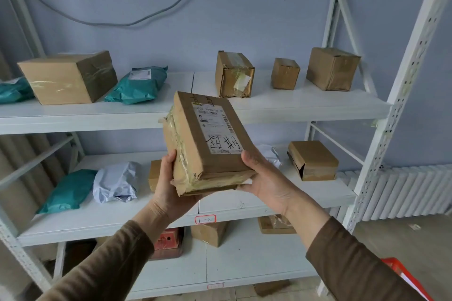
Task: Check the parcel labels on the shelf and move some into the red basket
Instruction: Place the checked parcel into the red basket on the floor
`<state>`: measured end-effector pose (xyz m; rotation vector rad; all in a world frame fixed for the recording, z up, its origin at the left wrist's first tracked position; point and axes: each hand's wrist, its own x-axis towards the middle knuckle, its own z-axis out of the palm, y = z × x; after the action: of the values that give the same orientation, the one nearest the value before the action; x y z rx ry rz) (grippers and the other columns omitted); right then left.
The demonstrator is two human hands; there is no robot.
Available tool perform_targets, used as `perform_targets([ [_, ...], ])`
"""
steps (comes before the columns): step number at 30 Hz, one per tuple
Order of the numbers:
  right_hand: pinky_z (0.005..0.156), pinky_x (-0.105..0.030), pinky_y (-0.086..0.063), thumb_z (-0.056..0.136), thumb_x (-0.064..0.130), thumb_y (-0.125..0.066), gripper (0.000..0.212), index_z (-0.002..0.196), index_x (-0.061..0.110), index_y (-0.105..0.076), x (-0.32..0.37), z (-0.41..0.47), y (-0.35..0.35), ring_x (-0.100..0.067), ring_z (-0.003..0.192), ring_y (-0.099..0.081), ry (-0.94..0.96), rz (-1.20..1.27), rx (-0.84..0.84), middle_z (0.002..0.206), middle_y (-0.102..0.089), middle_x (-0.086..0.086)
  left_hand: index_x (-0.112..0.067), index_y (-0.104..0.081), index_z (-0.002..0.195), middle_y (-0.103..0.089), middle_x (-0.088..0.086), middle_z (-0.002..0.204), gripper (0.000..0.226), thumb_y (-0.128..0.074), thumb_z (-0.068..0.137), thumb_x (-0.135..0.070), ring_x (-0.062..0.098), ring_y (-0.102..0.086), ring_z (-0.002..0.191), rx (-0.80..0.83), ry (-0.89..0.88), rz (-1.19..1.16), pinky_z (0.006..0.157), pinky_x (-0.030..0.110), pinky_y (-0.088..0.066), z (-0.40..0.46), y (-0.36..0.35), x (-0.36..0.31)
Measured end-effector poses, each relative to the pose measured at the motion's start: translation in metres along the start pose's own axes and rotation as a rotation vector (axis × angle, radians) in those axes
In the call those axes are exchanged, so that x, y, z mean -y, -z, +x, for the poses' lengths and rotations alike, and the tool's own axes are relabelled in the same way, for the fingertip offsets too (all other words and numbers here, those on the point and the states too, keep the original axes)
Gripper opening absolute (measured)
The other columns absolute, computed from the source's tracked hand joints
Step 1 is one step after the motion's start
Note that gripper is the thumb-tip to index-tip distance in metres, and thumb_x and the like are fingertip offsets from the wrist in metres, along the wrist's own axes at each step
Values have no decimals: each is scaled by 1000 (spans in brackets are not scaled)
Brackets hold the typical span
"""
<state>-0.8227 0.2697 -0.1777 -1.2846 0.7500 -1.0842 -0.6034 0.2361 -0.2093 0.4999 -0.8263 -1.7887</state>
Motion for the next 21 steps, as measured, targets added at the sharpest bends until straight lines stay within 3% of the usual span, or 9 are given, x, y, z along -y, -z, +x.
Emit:
perform_targets([
  [3,111,-62,-42,54,69,-89,93,138,43,-58,-5,2,-5,-15,134,-58,-58,8,15,140,-66,12,-15,-66,139,-64,20,142,71,-41,95,-64,40,-65,121,-30,18,2,100,53,-55,11,0,6],
  [6,101,-45,-54,49,68,-91,96,134,36,-61,-6,4,-6,-11,126,-64,10,38,-58,134,-70,10,-13,-74,127,-69,19,133,55,-42,102,-50,36,-69,111,-102,-16,123,99,48,-53,18,-5,1],
  [9,95,-36,-54,51,70,-90,104,142,33,-55,-7,4,-4,-7,122,-66,78,16,-141,134,-70,9,-12,-61,141,-63,22,141,42,-40,111,-32,39,-66,122,-113,-94,339,101,49,-54,24,-4,-1],
  [13,81,-25,-60,57,69,-87,97,141,38,-51,-9,10,-1,-7,119,-67,137,-16,-206,133,-70,11,-25,-50,152,-62,4,148,50,-28,113,-47,22,-56,140,-99,-170,493,121,48,-37,19,-18,7],
  [16,85,-26,-55,59,67,-87,85,134,46,-53,-11,15,5,-6,120,-66,156,-22,-227,133,-69,14,-29,-55,146,-65,-6,144,57,-26,105,-57,13,-56,138,-99,-202,517,124,41,-33,11,-35,12],
  [18,90,-30,-51,51,71,-88,98,138,46,-51,-13,17,10,-5,120,-66,159,-32,-224,133,-68,15,-32,-51,150,-64,-11,145,66,-34,97,-66,12,-54,140,-71,-194,560,125,41,-30,7,-41,13],
  [21,90,-25,-54,58,65,-88,98,144,41,-47,-17,14,14,-7,123,-65,165,-47,-220,133,-69,15,-40,-45,154,-61,-15,147,71,-52,91,-74,14,-49,143,-25,-148,580,126,44,-28,8,-43,13],
])
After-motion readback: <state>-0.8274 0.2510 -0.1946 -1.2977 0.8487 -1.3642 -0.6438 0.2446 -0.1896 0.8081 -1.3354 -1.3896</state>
